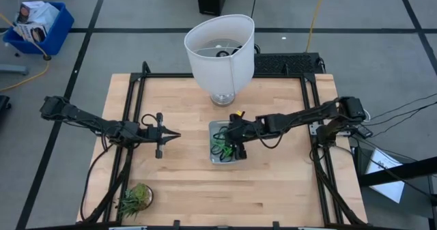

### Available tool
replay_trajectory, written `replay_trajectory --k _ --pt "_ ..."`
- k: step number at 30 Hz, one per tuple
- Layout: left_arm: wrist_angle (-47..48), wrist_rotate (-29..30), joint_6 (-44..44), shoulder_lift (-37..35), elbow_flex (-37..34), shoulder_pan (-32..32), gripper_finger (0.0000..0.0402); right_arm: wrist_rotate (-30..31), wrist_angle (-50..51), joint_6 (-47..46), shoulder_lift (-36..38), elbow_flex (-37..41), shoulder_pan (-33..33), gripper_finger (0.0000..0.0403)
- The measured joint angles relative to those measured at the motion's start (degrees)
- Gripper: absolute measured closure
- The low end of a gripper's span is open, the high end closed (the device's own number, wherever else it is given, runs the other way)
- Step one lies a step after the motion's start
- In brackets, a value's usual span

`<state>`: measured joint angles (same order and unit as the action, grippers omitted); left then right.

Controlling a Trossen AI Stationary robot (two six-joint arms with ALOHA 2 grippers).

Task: Pick and place rubber bands into bin
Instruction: Return to Home Position

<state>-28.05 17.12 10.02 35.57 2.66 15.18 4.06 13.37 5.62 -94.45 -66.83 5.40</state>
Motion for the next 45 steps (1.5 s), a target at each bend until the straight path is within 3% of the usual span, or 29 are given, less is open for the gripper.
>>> replay_trajectory --k 3,12,17,21,28,31,35,38,45 --pt "0.0 0.0 0.0 0.0 0.0 0.0 0.0371 3.2 4.8 1.7 0.0 -1.9 0.3 0.0194" --pt "2.3 0.7 -0.2 0.0 0.0 0.0 0.0371 3.1 5.8 3.0 2.0 -1.8 0.3 0.0216" --pt "1.4 5.1 0.0 -0.4 0.0 0.1 0.0371 -4.7 -2.5 4.2 8.6 4.8 -2.2 0.0301" --pt "1.4 6.1 1.6 -2.2 0.0 1.4 0.0392 -6.9 -8.1 2.2 16.7 12.9 -4.3 0.0388" --pt "4.3 12.4 4.7 -6.6 0.0 4.9 0.0398 -2.4 -10.6 -1.9 32.5 25.4 -1.1 0.0399" --pt "5.3 12.5 5.7 -8.0 0.0 6.0 0.0399 -2.9 -18.2 -2.7 39.5 31.7 0.1 0.04" --pt "5.5 8.5 6.3 -8.8 0.0 6.3 0.04 -5.3 -25.9 -3.4 47.6 39.4 -0.3 0.0402" --pt "5.3 4.3 6.4 -8.8 0.0 6.0 0.04 -3.2 -27.0 -4.6 51.8 43.6 -1.2 0.0402" --pt "5.7 4.0 6.1 -8.7 0.0 5.6 0.04 -1.3 -33.0 -4.9 57.4 51.5 -2.0 0.0402"
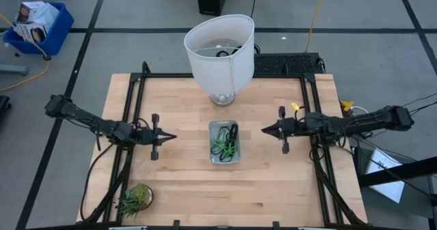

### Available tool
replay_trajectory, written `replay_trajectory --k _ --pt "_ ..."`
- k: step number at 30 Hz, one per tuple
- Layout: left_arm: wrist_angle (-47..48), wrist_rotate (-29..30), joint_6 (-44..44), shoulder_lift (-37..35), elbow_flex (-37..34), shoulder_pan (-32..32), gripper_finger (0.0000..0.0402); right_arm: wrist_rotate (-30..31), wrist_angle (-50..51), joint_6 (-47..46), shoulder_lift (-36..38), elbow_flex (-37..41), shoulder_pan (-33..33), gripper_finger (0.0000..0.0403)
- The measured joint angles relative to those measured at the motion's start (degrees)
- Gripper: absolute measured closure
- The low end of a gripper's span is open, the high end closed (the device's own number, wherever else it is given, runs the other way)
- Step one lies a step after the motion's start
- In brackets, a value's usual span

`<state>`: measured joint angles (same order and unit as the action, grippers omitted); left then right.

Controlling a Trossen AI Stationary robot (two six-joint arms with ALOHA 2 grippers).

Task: Pick and place rubber bands into bin
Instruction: Return to Home Position

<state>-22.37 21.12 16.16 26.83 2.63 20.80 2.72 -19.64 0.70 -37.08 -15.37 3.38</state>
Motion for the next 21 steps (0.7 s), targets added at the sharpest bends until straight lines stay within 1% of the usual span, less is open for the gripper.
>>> replay_trajectory --k 4,8,10,14,19,21 --pt "0.2 0.0 -1.2 0.0 0.0 0.0 0.04 0.0 -4.0 -0.6 3.3 4.2 -0.8 0.0402" --pt "0.4 0.3 -3.4 0.2 0.0 -0.6 0.04 -0.2 -4.2 -1.6 6.2 5.6 -1.5 0.0402" --pt "0.4 1.8 -4.0 0.2 0.0 -1.2 0.04 -1.4 -4.2 -0.5 7.2 6.1 -1.8 0.0402" --pt "-0.3 5.4 -3.5 -0.1 0.0 -2.2 0.04 -1.5 -4.5 0.2 10.3 6.9 -3.1 0.0403" --pt "0.1 5.9 -0.6 -4.0 0.0 -1.5 0.04 -5.7 -2.4 -1.1 14.4 7.0 -4.6 0.0403" --pt "0.7 5.9 0.3 -6.1 0.0 -0.8 0.04 -5.8 -1.5 -1.6 15.7 7.0 -4.5 0.0403"
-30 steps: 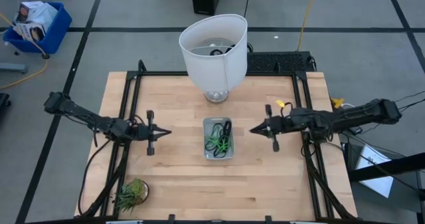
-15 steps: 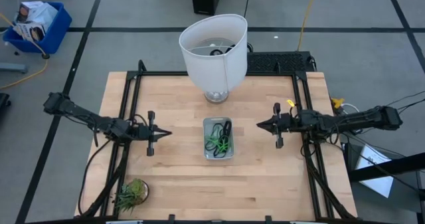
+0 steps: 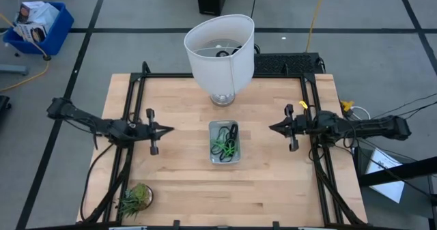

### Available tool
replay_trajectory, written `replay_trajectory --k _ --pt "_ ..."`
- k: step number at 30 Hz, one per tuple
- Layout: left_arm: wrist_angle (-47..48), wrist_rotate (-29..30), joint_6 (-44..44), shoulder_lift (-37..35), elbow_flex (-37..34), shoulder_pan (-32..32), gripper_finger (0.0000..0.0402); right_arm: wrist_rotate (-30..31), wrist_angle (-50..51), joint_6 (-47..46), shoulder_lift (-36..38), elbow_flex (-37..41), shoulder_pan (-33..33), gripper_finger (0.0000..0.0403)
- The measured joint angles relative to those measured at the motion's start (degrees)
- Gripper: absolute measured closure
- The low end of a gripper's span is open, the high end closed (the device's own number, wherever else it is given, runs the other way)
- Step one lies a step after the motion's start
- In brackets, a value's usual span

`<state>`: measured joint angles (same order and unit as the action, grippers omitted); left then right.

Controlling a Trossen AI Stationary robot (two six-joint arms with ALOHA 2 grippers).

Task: Pick and place rubber bands into bin
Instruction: Return to Home Position

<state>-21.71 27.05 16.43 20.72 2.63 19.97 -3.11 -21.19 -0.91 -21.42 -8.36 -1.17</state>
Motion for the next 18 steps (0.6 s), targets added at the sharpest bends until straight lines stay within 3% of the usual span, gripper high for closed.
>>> replay_trajectory --k 8,12,18 --pt "4.0 -1.4 2.1 -6.7 0.0 -0.3 0.04 1.2 3.0 1.1 2.0 0.0 -0.9 0.0403" --pt "7.8 -3.8 -0.4 -7.1 0.0 -2.7 0.04 -2.3 2.5 1.1 1.9 0.3 -3.3 0.0403" --pt "8.4 -12.2 -1.9 -7.4 0.0 -4.7 0.04 -10.5 -11.5 -4.2 1.8 6.7 -6.9 0.0403"
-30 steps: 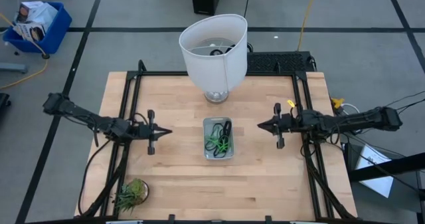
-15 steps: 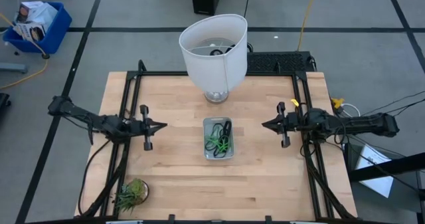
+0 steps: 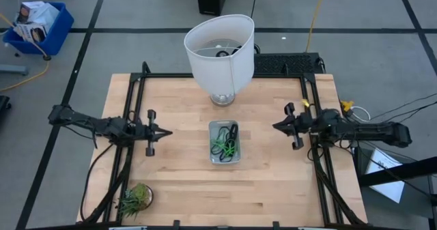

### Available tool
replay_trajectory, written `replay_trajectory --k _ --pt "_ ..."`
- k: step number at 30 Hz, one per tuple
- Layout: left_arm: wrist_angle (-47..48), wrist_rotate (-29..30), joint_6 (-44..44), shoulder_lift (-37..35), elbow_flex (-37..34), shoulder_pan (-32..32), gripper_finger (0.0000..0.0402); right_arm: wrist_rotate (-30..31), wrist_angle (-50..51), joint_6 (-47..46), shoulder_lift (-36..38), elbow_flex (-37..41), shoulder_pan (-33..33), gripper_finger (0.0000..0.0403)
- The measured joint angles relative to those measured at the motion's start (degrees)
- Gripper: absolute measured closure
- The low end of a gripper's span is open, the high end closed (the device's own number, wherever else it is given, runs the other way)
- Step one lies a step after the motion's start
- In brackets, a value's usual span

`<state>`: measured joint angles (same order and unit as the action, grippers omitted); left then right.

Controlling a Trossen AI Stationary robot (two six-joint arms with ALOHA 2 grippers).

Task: Pick and place rubber bands into bin
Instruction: Return to Home Position

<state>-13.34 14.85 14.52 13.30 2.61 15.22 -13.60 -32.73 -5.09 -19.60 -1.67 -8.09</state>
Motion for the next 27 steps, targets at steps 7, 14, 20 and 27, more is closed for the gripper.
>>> replay_trajectory --k 7,14,20,27 --pt "-2.8 -7.1 -1.8 -0.1 -2.0 -1.2 0.04 0.0 0.5 -0.4 0.2 0.5 -1.3 0.0403" --pt "2.0 -3.5 -1.6 -0.4 -2.0 -2.0 0.0401 0.2 2.3 0.4 0.1 0.6 -2.4 0.0403" --pt "4.8 0.8 -3.0 -0.4 -2.0 -2.0 0.0401 3.5 4.9 0.2 0.1 0.7 -2.2 0.0403" --pt "6.0 2.7 -2.7 -0.5 -2.0 -2.0 0.0401 5.6 9.9 1.7 0.6 -2.2 0.3 0.0403"
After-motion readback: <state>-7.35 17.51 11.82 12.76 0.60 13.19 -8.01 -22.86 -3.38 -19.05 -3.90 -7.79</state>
